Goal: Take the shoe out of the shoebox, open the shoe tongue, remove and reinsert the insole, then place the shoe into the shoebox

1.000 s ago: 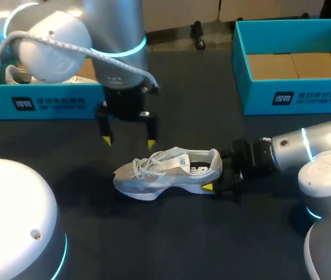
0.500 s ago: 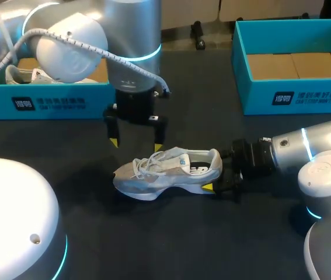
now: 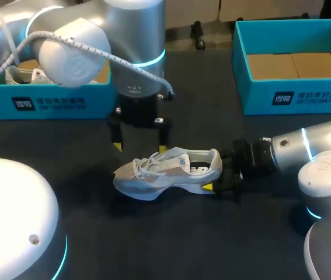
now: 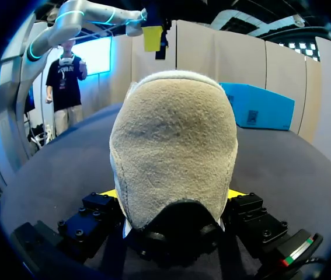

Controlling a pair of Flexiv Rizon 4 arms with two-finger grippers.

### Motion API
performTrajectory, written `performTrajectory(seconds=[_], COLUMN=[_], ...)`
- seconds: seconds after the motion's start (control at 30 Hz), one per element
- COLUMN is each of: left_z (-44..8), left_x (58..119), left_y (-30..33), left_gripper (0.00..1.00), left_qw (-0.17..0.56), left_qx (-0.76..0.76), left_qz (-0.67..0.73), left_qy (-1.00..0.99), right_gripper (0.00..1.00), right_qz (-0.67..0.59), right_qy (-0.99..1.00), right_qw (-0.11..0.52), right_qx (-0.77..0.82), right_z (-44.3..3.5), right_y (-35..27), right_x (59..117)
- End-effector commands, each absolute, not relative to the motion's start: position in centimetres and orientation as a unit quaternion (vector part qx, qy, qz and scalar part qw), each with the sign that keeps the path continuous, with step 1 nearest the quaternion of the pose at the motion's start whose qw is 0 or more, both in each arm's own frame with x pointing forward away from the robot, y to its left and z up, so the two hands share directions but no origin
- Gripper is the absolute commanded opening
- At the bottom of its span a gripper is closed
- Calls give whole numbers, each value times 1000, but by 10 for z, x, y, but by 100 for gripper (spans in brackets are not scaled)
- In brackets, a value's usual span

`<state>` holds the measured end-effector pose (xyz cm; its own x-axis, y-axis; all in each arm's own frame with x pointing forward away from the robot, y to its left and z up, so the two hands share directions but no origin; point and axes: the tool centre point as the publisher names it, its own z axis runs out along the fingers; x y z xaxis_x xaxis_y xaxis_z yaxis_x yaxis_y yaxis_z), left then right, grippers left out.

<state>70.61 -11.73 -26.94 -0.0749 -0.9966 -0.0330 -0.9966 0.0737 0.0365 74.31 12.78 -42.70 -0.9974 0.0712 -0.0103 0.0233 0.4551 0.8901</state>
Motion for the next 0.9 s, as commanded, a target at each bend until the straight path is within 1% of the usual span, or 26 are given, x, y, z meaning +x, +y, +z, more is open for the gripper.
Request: performTrajectory(seconds=[0.03, 0.47, 0.9], left_z=[-279, -302, -316], left_x=[709, 712, 722], left_y=[-136, -178, -201], left_gripper=[100, 100, 100], left_qw=[-10, -45, -43], left_qx=[672, 639, 630], left_qz=[-36, -45, -49], left_qy=[-739, -767, -774], right_gripper=[0, 0, 0], right_qz=[520, 520, 520], right_qy=[853, 853, 853], right_qw=[24, 24, 24], right_qx=[28, 28, 28], right_z=[-433, -433, -433], right_y=[132, 132, 132], right_x=[742, 742, 742])
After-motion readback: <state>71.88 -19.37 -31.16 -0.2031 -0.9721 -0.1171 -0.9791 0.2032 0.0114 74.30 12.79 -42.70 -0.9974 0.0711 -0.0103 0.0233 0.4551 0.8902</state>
